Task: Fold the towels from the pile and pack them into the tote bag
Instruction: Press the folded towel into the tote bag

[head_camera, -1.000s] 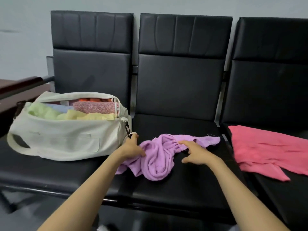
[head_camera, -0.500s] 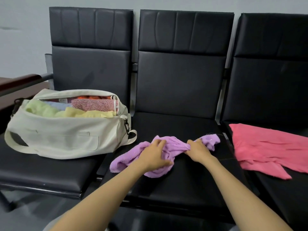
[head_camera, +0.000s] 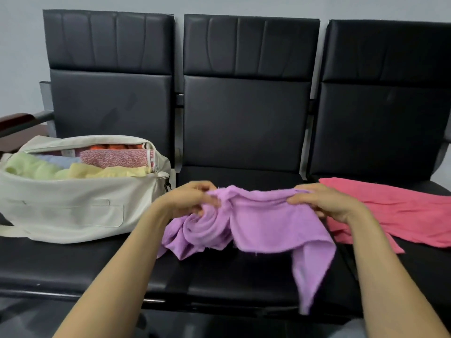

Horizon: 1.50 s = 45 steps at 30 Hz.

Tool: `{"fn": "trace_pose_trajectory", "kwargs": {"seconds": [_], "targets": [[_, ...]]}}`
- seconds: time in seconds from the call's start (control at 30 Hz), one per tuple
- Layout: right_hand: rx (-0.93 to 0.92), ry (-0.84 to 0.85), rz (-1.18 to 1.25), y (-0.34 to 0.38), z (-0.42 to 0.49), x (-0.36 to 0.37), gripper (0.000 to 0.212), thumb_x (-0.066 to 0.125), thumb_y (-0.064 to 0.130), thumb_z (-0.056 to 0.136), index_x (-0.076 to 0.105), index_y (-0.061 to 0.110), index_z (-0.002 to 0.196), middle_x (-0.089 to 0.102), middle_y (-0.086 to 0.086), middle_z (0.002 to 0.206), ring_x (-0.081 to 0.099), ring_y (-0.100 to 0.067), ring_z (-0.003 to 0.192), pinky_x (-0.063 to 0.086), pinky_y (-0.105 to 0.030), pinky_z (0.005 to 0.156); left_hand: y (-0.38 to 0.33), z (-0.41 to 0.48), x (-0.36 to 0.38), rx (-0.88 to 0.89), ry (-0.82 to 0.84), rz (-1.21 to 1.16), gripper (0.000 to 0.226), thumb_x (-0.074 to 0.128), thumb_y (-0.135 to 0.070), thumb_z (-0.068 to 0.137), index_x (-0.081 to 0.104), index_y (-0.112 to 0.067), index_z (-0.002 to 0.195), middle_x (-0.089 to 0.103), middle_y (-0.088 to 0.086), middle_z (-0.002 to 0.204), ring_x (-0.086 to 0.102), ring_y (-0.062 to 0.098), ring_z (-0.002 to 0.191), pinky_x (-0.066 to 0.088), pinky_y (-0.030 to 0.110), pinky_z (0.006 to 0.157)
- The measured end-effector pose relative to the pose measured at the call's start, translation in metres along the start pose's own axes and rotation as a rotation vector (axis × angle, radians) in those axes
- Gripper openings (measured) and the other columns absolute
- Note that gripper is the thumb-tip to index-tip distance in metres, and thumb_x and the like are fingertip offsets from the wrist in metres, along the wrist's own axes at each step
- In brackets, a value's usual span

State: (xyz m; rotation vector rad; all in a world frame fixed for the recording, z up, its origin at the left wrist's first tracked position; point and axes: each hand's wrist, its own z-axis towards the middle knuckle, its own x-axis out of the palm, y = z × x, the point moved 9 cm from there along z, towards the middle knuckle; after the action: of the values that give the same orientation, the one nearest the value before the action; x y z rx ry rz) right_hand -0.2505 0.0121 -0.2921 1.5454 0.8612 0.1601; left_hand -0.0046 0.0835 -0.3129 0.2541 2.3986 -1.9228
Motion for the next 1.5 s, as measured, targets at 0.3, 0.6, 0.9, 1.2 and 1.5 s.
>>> {"fn": "trace_pose_trajectory", "kwargs": {"seconds": [0.3,0.6,0.9,1.2,1.5], "targets": [[-0.137,-0.461,-0.027,-0.002,0.035,-0.011,0.041,0.059,0.008,0.09,0.054,0.019,0.13,0.055,0.003,0.132,0.056,-0.014,0.113,0.045,-0.028,0.097,0.02,0.021,-0.032,0.084,-0.501,0.522,0.066,0.072,-0.025,0.077,0.046,-0.011,0.136,0.035,0.008,0.141,0.045,0.02,0.121,0.037,0.024,0.094],[-0.015,0.129,-0.583,-0.027,0.062,0.114,0.04,0.062,0.029,0.09,0.054,0.023,0.128,0.058,0.001,0.129,0.058,-0.014,0.11,0.045,-0.027,0.095,0.077,0.013,-0.027,-0.241,-0.332,1.05,0.039,0.062,-0.027,0.085,0.051,-0.014,0.12,0.056,0.01,0.119,0.053,0.028,0.112,0.042,0.028,0.089],[-0.01,-0.103,-0.396,-0.035,0.071,0.111,0.006,0.055,0.012,0.086,0.051,0.012,0.09,0.052,-0.004,0.087,0.05,-0.02,0.077,0.037,-0.029,0.063,0.069,0.013,0.001,0.055,-0.249,0.61,0.034,0.058,-0.018,0.092,0.055,-0.017,0.126,0.056,0.004,0.13,0.055,0.016,0.11,0.041,0.022,0.098],[0.0,-0.585,-0.185,-0.041,0.053,0.008,0.029,0.052,-0.004,0.086,0.055,0.009,0.112,0.048,-0.005,0.108,0.052,-0.019,0.086,0.041,-0.024,0.071,0.094,0.003,-0.033,-0.189,-0.364,1.017,0.073,0.062,-0.039,0.087,0.026,-0.012,0.144,0.039,0.014,0.142,0.042,0.032,0.128,0.039,0.043,0.102],[-0.093,0.137,-0.554,-0.049,0.034,0.094,0.028,0.077,0.041,0.076,0.067,0.025,0.097,0.062,0.01,0.103,0.057,-0.009,0.096,0.049,-0.023,0.084,0.083,-0.011,0.002,-0.087,0.001,0.816,0.033,0.081,-0.045,0.069,0.06,-0.023,0.08,0.057,-0.013,0.075,0.051,0.004,0.071,0.039,0.017,0.065]]}}
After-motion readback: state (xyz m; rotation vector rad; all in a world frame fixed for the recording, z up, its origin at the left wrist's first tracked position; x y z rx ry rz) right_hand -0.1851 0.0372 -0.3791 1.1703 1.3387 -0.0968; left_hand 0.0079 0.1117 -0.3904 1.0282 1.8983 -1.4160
